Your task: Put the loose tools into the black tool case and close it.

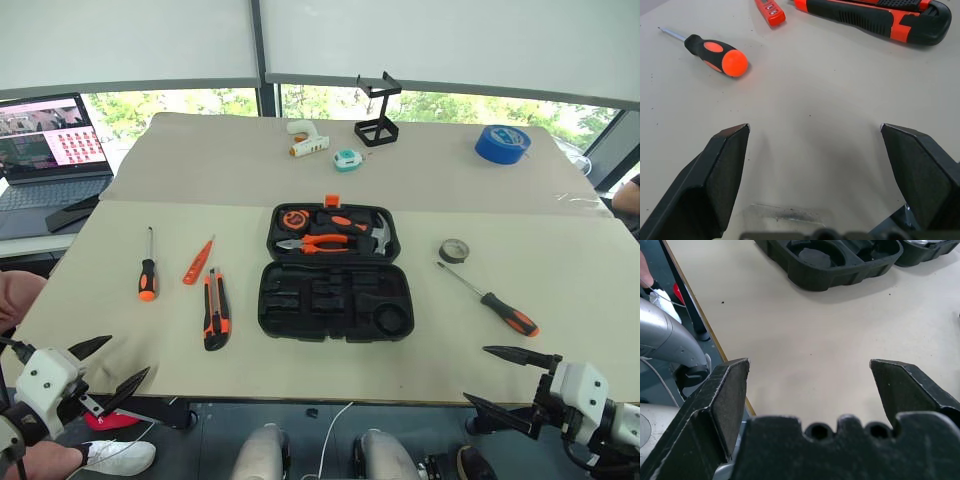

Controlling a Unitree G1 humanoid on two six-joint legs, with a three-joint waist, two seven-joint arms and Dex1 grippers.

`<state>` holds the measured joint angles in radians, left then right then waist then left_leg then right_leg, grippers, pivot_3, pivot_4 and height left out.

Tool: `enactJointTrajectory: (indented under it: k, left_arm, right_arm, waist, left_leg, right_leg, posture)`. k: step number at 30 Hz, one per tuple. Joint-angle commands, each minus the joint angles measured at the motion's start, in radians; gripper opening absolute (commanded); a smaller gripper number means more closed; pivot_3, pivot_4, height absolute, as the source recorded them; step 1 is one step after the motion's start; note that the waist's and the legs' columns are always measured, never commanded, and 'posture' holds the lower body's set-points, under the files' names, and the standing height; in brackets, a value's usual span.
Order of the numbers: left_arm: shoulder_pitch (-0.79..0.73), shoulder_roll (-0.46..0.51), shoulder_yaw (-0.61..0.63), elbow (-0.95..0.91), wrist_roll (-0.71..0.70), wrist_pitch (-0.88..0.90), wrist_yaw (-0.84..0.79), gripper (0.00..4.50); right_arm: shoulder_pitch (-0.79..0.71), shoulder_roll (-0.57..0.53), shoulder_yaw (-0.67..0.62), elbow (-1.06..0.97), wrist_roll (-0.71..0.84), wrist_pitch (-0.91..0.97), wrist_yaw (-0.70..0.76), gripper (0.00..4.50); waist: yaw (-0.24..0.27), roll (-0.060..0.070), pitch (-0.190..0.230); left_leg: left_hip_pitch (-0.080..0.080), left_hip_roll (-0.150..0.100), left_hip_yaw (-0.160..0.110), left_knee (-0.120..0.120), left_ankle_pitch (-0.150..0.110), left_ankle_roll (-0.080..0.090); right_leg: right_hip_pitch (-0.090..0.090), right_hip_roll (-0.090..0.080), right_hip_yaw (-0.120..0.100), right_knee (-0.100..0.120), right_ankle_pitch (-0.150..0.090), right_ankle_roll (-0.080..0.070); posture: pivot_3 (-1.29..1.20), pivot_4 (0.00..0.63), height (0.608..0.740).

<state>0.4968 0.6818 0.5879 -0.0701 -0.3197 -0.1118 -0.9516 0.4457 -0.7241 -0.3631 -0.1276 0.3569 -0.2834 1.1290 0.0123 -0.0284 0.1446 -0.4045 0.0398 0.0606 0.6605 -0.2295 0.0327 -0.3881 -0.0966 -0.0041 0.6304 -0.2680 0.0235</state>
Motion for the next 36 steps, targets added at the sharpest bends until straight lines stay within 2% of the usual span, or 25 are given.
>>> enactJointTrajectory:
  k: [1,4,8,13,16,17,20,24,28,32,36]
  left_arm:
    - [-0.019,-0.014,0.055,-0.014,-0.071,0.045,0.051,4.5]
    - [-0.035,-0.06,0.133,-0.035,-0.217,0.193,0.123,4.5]
    - [0.042,-0.125,0.216,-0.048,-0.258,0.299,0.224,4.5]
    - [0.117,-0.129,0.277,-0.067,-0.327,0.472,0.287,4.5]
    - [0.114,-0.072,0.314,-0.125,-0.41,0.629,0.324,4.5]
    - [0.101,-0.043,0.324,-0.152,-0.446,0.683,0.333,4.5]
    - [0.004,0.075,0.338,-0.202,-0.565,0.865,0.388,4.5]
    - [-0.252,0.191,0.243,-0.191,-0.631,1.035,0.543,4.5]
    - [-0.51,0.212,0.026,-0.109,-0.533,1.159,0.708,4.5]
    - [-0.731,0.147,-0.113,0.018,-0.429,1.197,0.829,4.5]
    - [-0.835,0.083,-0.191,0.112,-0.333,1.153,0.852,4.5]
  right_arm:
    - [-0.04,0.019,0.017,-0.03,0.064,-0.002,0.006,4.46]
    - [-0.116,0.062,0.074,-0.08,0.177,0.043,0.037,4.46]
    - [-0.236,0.116,0.118,-0.182,0.295,0.157,-0.037,4.46]
    - [-0.289,0.152,0.141,-0.261,0.297,0.167,-0.083,4.46]
    - [-0.306,0.181,0.136,-0.248,0.276,0.146,-0.107,4.46]
    - [-0.302,0.184,0.134,-0.24,0.272,0.139,-0.1,4.46]
    - [-0.293,0.173,0.126,-0.22,0.28,0.141,-0.068,4.46]
    - [-0.33,0.171,0.113,-0.182,0.284,0.148,-0.071,4.46]
    - [-0.35,0.183,0.129,-0.153,0.27,0.136,-0.059,4.46]
    - [-0.355,0.198,0.139,-0.14,0.261,0.125,-0.059,4.46]
    - [-0.342,0.211,0.142,-0.14,0.251,0.115,-0.059,4.46]
  waist:
    - [0.0,0.0,0.0]
    - [-0.006,-0.001,0.0]
    - [-0.024,0.0,0.0]
    - [-0.013,-0.003,-0.001]
    - [-0.002,-0.004,-0.001]
    - [0.003,-0.004,-0.001]
    - [0.013,-0.004,-0.001]
    - [0.013,-0.005,-0.002]
    - [-0.002,-0.002,-0.001]
    - [-0.015,-0.003,-0.001]
    - [-0.019,-0.003,-0.001]
  left_leg:
    - [0.0,0.0,0.0,0.0,0.0,0.0]
    - [0.0,0.003,0.0,0.0,0.0,0.0]
    - [0.001,0.006,0.0,0.0,-0.001,-0.001]
    - [0.0,0.006,0.0,0.0,-0.002,-0.004]
    - [0.002,0.006,0.0,0.0,-0.002,-0.004]
    - [0.002,0.006,0.0,0.0,-0.006,-0.01]
    - [0.001,0.006,0.0,0.0,-0.007,-0.012]
    - [0.004,0.006,0.0,0.0,-0.006,-0.013]
    - [0.004,0.004,0.002,0.0,-0.001,-0.005]
    - [0.004,0.005,0.002,-0.001,-0.001,-0.006]
    - [0.004,0.005,0.003,-0.001,-0.001,-0.008]
  right_leg:
    - [0.0,0.0,0.0,0.0,0.0,0.0]
    - [0.0,0.001,0.001,0.0,0.001,0.0]
    - [0.0,0.001,0.001,0.0,0.005,0.004]
    - [-0.001,0.005,-0.001,0.001,0.005,0.004]
    - [-0.003,0.004,-0.002,0.0,0.004,0.003]
    - [-0.004,0.003,-0.002,0.0,0.003,0.001]
    - [-0.004,0.002,-0.006,0.0,0.001,-0.003]
    - [0.0,0.002,-0.006,0.001,0.003,-0.001]
    - [0.002,0.005,-0.002,0.003,0.005,0.004]
    - [-0.002,0.008,0.001,0.01,0.004,0.003]
    - [-0.002,0.011,0.002,0.011,0.004,0.003]
  posture:
    - [0.0,0.15,0.74]
    - [0.0,0.15,0.74]
    - [0.0,0.15,0.74]
    - [0.0,0.15,0.74]
    - [0.0,0.15,0.74]
    - [0.0,0.15,0.74]
    - [0.0,0.15,0.74]
    - [0.0,0.15,0.74]
    - [0.0,0.15,0.74]
    - [0.0,0.15,0.74]
    - [0.0,0.15,0.74]
